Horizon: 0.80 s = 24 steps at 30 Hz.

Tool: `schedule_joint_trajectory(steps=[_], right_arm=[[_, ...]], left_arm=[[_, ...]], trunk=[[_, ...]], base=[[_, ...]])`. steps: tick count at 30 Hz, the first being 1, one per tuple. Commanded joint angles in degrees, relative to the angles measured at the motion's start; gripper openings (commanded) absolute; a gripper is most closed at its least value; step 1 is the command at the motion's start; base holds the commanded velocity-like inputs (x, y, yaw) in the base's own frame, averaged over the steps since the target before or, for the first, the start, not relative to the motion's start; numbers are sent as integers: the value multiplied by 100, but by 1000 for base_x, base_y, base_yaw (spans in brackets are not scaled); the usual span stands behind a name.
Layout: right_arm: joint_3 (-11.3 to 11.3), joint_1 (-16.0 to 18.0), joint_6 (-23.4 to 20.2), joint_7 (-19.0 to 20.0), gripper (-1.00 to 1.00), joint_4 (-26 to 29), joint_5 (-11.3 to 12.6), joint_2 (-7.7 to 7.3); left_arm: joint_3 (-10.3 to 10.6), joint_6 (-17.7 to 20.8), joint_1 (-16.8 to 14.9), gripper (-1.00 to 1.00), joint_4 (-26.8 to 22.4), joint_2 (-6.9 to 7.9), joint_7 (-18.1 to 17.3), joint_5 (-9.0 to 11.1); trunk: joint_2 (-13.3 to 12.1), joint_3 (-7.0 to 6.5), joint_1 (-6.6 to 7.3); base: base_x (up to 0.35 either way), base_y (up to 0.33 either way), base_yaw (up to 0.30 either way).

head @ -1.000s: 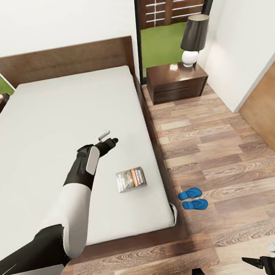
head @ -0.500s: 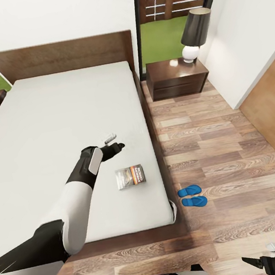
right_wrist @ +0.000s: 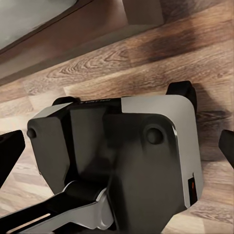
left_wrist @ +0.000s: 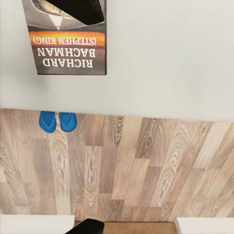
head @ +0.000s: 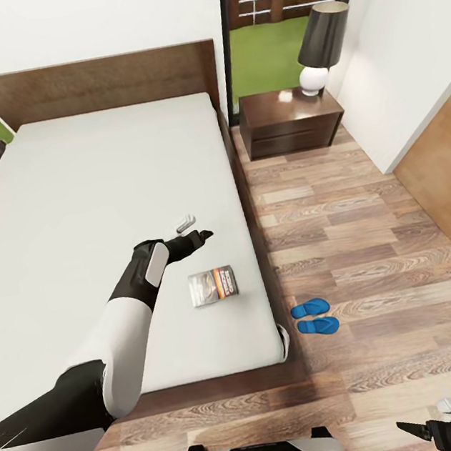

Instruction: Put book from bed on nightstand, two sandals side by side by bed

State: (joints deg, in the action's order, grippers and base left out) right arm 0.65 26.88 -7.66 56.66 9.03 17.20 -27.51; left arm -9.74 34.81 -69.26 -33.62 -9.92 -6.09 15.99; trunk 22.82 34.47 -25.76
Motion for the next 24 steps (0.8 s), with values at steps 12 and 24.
schedule_joint_trajectory(steps=[12,24], right_arm=[[9,2,-60,23,100,2,29,0],[7,2,-62,22,100,2,29,-4]], left_arm=[[-46,27,0,100,-4,-8,-32,-8],[-49,6,5,100,-9,-8,-45,-8]], trunk=[[10,117,-3],[10,227,-3]], base=[[0,0,0],[0,0,0]])
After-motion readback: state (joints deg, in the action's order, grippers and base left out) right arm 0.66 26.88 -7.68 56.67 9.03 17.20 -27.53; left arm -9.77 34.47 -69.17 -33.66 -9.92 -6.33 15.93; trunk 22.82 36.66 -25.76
